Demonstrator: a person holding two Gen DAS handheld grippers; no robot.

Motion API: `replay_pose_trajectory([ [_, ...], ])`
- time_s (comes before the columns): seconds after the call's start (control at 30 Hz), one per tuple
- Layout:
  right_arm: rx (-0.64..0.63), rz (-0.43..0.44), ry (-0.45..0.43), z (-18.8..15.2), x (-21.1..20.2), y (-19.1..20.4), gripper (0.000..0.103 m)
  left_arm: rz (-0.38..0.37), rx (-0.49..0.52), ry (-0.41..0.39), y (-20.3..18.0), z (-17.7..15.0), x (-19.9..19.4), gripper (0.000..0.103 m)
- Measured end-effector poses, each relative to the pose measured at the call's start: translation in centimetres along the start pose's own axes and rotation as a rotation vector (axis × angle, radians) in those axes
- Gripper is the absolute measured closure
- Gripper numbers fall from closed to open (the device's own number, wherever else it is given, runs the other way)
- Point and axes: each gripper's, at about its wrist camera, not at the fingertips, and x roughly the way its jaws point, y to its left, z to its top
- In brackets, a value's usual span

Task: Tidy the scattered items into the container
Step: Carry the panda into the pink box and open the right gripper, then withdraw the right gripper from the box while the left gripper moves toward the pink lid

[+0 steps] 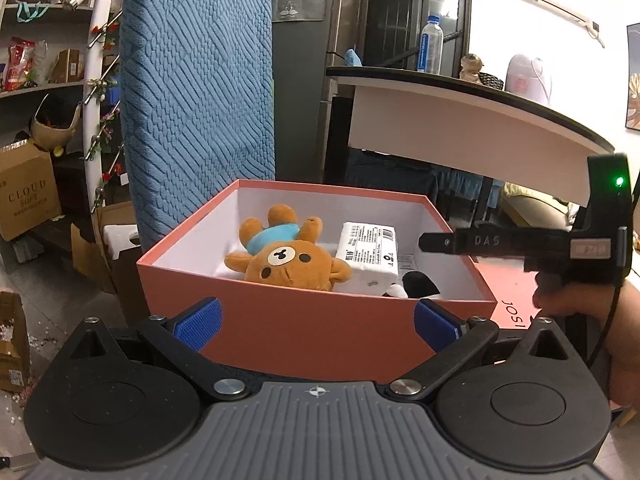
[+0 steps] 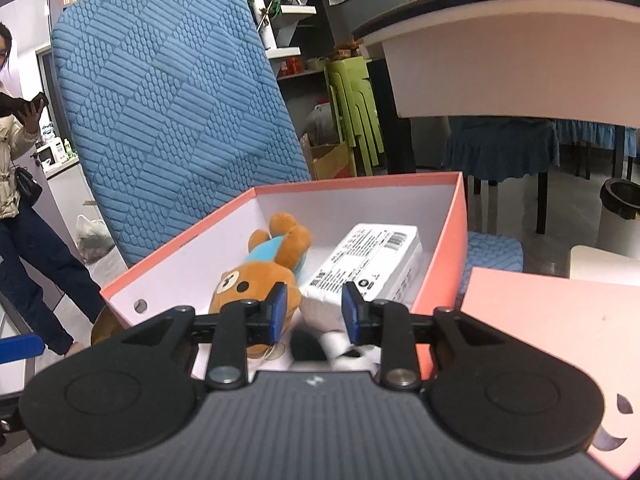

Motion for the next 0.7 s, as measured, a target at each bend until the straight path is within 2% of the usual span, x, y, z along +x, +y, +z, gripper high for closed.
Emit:
replay_pose_trajectory([
  [0.17, 0.001, -0.01, -0.031, -0.1, -0.9, -0.2, 0.07, -0.022, 0.026, 0.005, -0.8, 0.0, 0.1, 0.0],
  [0.5, 0.02, -0.076, -0.104, -0.8, -5.5, -1.9, 0.07, -0.078, 0.062, -0.01, -2.5, 0.2, 0.1, 0.0],
  [0.7, 0.016, -0.146, -0.154, -2.0, -9.1, -2.7, 0.067, -0.11, 0.066, -0.002, -3.4, -0.2, 0.2, 0.0],
])
